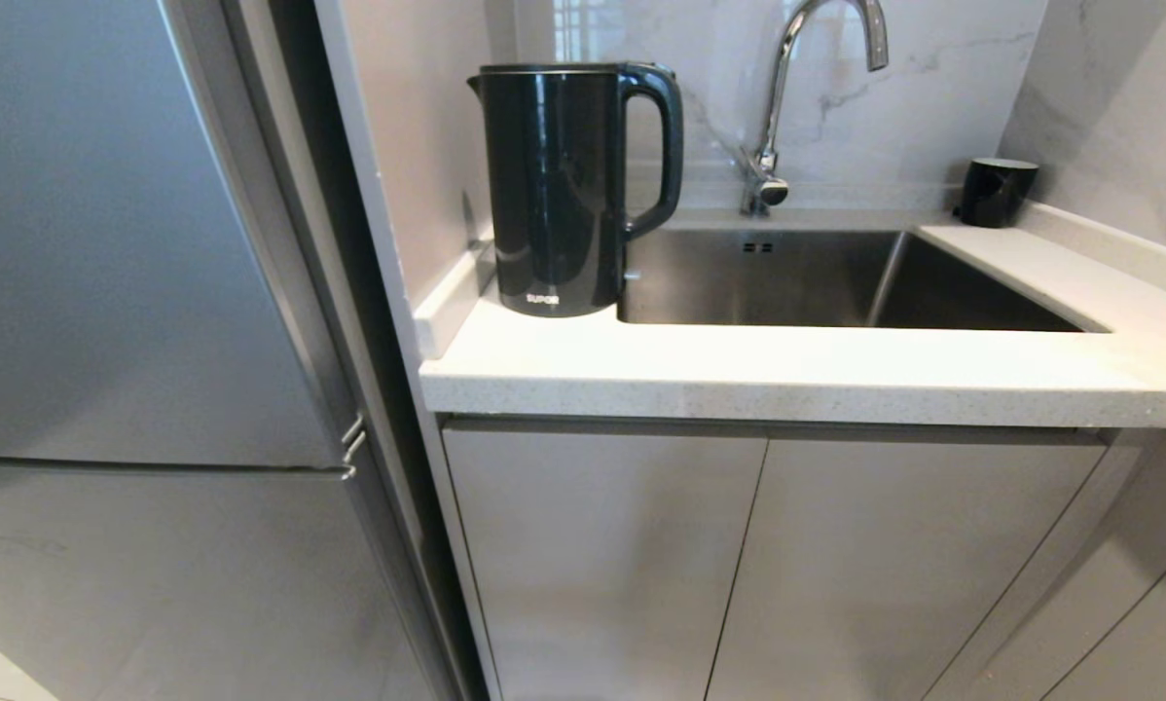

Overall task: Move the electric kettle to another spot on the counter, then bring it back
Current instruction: Grab the kettle

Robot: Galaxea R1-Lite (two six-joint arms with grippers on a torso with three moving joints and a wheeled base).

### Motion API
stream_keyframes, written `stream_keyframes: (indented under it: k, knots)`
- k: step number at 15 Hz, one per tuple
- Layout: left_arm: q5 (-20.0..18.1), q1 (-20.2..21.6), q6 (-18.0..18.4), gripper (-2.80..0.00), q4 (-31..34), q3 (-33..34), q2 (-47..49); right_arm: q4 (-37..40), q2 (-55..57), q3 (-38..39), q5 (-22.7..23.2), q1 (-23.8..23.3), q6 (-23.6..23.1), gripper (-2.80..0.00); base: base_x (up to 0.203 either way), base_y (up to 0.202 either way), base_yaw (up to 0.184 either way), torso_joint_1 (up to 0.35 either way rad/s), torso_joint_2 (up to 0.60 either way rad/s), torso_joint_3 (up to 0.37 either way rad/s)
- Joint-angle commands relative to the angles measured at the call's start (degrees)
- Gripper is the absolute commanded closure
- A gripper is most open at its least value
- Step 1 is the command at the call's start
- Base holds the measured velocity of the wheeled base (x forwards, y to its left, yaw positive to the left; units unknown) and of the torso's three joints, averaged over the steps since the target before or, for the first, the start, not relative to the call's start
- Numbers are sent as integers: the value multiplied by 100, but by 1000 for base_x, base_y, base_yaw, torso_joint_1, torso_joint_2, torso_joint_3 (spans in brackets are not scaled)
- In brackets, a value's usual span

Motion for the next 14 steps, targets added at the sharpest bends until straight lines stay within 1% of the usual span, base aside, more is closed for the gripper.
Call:
stream_keyframes:
  k: [1, 14]
  knots:
    - [9, 10, 15, 0, -2, 9, -1, 0, -1, 0, 0, 0, 0, 0, 0, 0, 0, 0, 0, 0]
    - [1, -8, 24, 0, 33, 0, -1, 0, -1, 0, 0, 0, -8, 0, 0, 0, 0, 0, 0, 0]
